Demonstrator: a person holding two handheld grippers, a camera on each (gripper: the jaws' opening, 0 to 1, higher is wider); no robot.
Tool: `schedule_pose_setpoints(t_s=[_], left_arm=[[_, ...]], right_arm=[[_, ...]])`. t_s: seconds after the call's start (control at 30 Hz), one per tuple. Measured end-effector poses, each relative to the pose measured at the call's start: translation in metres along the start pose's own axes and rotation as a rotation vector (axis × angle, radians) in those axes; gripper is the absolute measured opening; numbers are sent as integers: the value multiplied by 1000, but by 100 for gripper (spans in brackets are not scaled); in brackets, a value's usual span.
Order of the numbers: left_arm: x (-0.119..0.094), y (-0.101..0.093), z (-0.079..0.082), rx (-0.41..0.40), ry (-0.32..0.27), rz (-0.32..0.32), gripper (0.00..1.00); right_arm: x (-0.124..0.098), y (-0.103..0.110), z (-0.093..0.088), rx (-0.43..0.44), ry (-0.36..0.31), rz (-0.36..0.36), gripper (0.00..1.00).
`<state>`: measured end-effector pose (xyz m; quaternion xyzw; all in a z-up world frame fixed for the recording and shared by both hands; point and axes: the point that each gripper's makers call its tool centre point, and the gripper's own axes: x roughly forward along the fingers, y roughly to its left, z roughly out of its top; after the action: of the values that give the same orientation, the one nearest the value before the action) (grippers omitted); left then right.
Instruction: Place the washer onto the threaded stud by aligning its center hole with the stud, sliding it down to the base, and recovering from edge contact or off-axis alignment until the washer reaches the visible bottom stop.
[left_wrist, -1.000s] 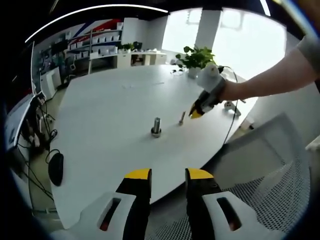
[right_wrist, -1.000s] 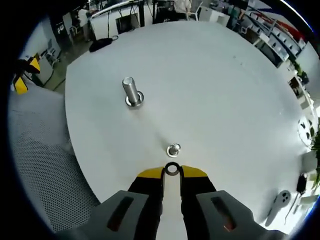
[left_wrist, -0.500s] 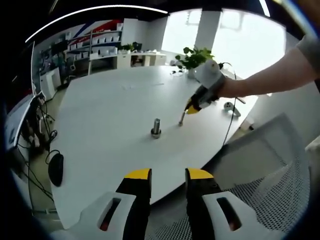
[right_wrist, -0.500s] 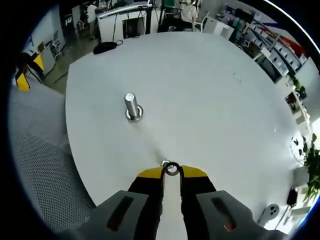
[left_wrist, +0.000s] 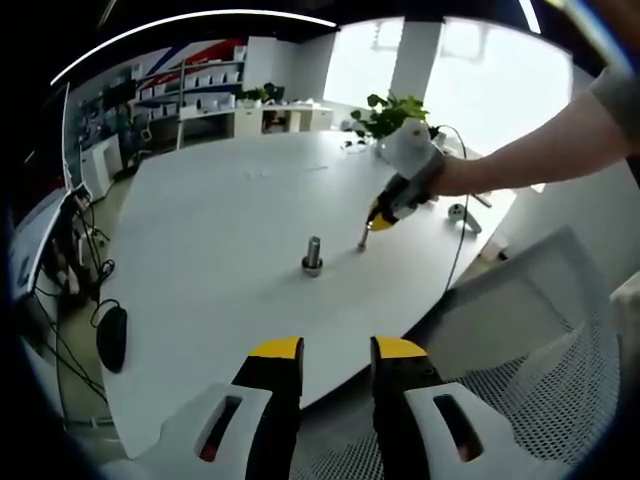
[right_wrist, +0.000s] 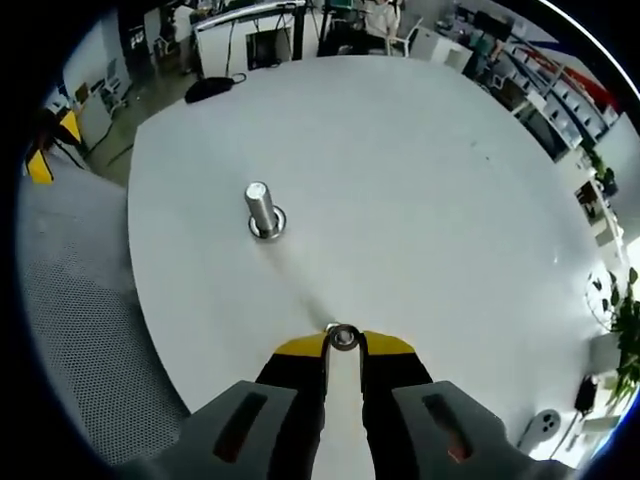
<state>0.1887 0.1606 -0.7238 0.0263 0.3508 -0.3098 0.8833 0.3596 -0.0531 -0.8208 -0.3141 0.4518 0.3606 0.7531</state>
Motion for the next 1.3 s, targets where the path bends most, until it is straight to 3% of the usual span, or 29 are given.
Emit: schedule_pose_setpoints(t_s=[0.73, 1.3], left_arm=[[1, 1, -2, -10, 12, 3, 25], [1, 1, -3, -11, 16, -1, 25]], right_arm=[[41, 7, -20, 50, 95, 44, 15], [31, 5, -22, 91, 62, 22, 20]])
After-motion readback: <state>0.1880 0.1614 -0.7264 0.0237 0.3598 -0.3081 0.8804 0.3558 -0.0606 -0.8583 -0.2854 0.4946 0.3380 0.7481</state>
